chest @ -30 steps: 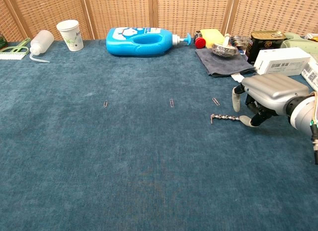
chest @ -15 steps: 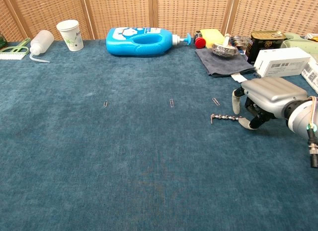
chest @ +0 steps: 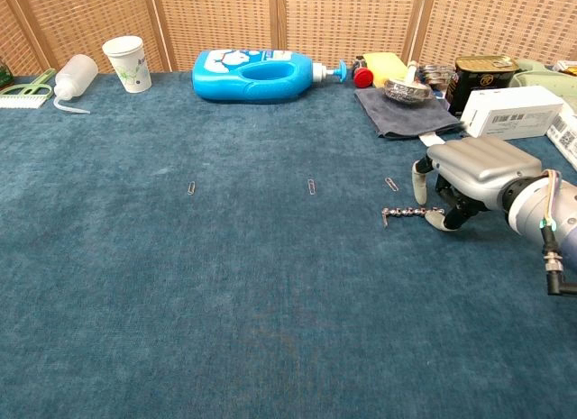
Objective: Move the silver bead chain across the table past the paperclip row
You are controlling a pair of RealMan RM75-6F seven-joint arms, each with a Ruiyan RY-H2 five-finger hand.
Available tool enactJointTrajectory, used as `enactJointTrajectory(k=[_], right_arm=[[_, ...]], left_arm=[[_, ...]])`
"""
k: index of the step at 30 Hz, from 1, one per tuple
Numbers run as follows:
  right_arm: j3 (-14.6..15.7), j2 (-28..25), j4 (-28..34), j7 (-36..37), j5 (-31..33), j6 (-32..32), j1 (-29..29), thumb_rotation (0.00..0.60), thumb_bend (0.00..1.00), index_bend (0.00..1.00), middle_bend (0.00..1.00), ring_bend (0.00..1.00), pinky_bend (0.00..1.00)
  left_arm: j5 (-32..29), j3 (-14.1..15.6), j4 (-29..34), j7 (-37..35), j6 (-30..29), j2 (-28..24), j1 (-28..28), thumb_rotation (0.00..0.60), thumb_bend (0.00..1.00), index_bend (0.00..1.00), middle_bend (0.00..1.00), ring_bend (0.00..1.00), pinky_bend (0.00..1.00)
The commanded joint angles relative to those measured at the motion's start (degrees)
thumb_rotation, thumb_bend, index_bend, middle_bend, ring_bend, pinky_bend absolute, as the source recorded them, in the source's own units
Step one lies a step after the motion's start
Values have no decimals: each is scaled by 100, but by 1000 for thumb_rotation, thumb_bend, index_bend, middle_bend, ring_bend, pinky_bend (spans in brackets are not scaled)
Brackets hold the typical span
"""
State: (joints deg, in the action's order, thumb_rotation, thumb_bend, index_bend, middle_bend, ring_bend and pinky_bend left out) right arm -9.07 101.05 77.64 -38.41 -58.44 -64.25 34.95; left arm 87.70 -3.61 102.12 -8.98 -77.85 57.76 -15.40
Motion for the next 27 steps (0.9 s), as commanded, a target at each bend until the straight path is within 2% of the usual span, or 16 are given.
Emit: enactJointTrajectory(k=[1, 16, 27], right_arm=[[-23, 0, 8, -53, 32, 25, 28, 600, 385, 496, 880, 964, 983], [-92, 18, 91, -389, 316, 122, 160, 600, 386, 527, 886, 964, 983], [-109, 38, 132, -531, 445, 126, 239, 600, 386, 516, 886, 964, 983]], left_arm=[[-1, 1, -7, -4, -1, 5, 3, 589, 353, 288, 405, 411, 725], [-9, 10, -77, -55, 7, 20, 15, 587, 353, 288, 405, 410, 725], [-3, 12, -106, -90, -17, 10, 33, 589, 353, 288, 405, 408, 724]])
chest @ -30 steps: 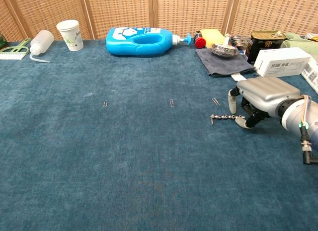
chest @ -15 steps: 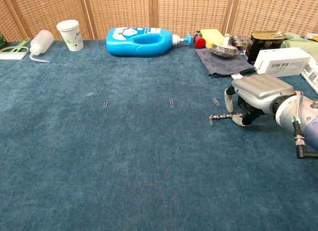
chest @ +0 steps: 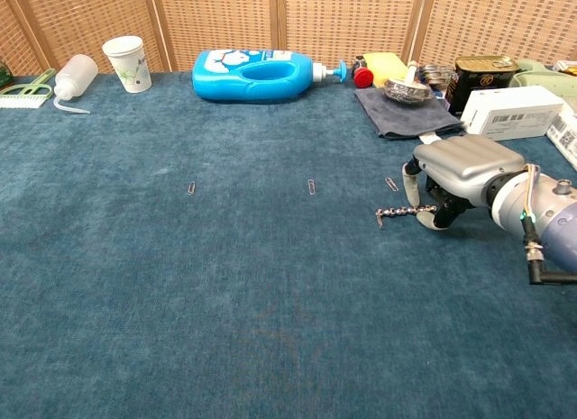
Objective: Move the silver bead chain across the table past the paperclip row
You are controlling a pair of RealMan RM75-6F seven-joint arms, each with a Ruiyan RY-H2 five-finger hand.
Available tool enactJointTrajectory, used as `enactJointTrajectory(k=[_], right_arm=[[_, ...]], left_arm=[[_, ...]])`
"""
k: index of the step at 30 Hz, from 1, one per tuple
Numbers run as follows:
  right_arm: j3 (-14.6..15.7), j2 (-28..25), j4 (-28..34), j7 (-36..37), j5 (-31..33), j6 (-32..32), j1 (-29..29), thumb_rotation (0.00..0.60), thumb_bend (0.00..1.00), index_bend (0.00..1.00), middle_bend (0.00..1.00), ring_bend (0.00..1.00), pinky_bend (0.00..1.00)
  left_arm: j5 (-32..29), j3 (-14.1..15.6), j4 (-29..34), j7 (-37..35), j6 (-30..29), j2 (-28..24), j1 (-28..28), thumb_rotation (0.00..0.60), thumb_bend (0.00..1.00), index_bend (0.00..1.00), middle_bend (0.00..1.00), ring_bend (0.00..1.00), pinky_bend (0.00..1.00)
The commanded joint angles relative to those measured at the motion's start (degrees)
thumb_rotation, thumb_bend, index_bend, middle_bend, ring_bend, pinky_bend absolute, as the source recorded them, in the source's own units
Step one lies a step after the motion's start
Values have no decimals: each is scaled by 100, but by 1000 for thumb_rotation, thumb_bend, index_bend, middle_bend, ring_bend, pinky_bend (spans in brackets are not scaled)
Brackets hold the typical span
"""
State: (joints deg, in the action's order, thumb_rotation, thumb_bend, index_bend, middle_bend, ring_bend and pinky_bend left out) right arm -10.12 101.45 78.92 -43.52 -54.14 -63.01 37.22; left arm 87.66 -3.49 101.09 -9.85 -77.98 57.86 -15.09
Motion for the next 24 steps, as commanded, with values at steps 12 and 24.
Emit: enactJointTrajectory(k=[12, 24], right_arm=[[-51, -26, 119, -189, 264, -33, 82, 600, 386, 546, 892, 967, 983], [-48, -44, 166, -326, 445, -14, 162, 600, 386, 524, 891, 969, 983]], left_arm=[[31, 15, -9, -47, 0, -3, 8, 588, 353, 288, 405, 405, 725], [26, 22, -18, -72, -21, -28, 32, 588, 352, 288, 405, 404, 725]])
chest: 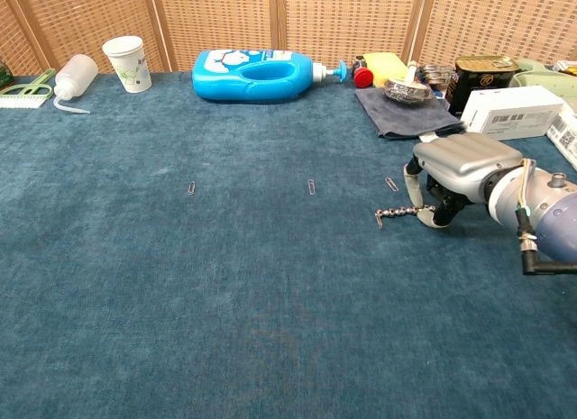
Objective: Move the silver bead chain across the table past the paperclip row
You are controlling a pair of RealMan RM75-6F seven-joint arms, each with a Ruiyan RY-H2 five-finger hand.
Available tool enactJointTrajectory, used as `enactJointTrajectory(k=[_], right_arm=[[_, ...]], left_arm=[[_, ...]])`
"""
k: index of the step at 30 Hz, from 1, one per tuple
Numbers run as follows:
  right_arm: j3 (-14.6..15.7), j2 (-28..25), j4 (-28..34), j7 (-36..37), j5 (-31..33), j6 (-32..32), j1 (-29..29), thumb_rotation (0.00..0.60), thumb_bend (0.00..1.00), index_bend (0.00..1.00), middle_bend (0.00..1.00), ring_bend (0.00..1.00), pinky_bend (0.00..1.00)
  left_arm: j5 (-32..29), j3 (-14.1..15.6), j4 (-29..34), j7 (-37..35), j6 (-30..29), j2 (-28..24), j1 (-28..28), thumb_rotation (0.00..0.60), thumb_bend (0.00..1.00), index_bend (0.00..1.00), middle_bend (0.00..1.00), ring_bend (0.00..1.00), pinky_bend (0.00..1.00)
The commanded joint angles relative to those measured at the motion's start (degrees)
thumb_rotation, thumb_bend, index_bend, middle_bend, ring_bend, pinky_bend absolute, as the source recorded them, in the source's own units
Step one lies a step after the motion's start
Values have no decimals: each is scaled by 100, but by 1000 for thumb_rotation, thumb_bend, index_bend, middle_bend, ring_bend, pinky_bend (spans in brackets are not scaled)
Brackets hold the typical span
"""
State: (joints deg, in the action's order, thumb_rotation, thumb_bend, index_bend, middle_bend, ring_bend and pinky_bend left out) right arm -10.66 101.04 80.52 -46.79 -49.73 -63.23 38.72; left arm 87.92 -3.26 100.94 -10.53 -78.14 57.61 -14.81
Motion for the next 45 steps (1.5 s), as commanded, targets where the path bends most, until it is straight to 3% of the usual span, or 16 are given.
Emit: enactJointTrajectory(k=[1, 17, 45], right_arm=[[14, -7, 8, 6, -13, 5, 20, 600, 386, 521, 891, 969, 983], [64, -13, 30, -50, 38, -31, 101, 600, 386, 490, 890, 969, 983], [32, 100, 57, -354, 343, -138, 288, 600, 397, 570, 898, 973, 983]], left_arm=[[-3, 1, -5, -10, -7, -7, 8, 588, 352, 288, 404, 404, 725], [-6, 16, -62, -117, 25, -5, 12, 586, 353, 287, 403, 402, 725], [32, 37, -89, -180, -22, -47, 53, 583, 353, 287, 395, 398, 725]])
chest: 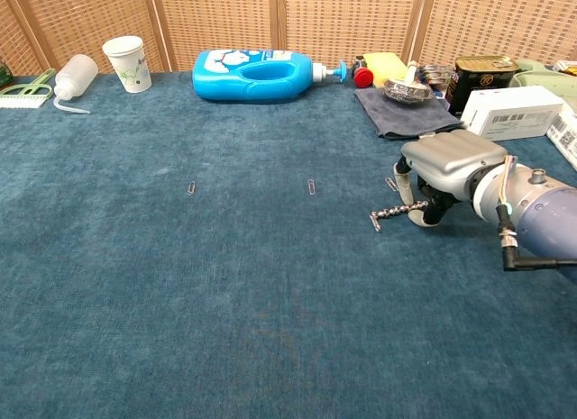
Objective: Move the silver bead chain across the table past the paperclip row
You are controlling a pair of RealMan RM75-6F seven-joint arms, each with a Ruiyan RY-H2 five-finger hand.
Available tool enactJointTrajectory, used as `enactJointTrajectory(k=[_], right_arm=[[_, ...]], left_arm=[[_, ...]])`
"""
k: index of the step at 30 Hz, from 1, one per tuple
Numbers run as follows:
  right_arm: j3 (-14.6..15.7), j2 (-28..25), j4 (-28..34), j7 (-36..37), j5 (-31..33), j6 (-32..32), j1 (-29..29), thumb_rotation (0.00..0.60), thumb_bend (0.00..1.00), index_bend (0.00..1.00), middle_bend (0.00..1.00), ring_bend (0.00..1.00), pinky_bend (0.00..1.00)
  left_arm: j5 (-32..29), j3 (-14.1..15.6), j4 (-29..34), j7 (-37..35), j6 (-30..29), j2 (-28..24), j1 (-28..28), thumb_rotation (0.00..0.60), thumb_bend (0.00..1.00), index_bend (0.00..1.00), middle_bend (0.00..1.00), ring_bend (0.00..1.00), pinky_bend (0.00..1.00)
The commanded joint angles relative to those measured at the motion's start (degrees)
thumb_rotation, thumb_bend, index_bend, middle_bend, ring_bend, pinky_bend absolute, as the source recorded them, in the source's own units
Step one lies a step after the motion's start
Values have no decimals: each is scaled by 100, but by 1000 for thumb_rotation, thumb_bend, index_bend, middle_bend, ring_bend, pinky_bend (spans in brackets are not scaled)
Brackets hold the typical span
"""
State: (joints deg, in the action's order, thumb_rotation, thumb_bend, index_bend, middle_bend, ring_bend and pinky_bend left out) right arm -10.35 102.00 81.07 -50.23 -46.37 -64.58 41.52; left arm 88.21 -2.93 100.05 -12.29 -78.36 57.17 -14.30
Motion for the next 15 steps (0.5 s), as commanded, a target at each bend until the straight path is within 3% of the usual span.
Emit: enactJointTrajectory(k=[1, 15], right_arm=[[3, 6, 1, -15, 12, -4, 10, 600, 401, 574, 900, 974, 983], [-18, -235, 404, 250, -222, -229, -73, 600, 435, 621, 910, 981, 983]], left_arm=[[4, 6, 1, -4, -2, -5, 5, 584, 353, 287, 395, 397, 725], [22, 5, 19, -31, -62, -18, 40, 583, 353, 287, 395, 395, 725]])
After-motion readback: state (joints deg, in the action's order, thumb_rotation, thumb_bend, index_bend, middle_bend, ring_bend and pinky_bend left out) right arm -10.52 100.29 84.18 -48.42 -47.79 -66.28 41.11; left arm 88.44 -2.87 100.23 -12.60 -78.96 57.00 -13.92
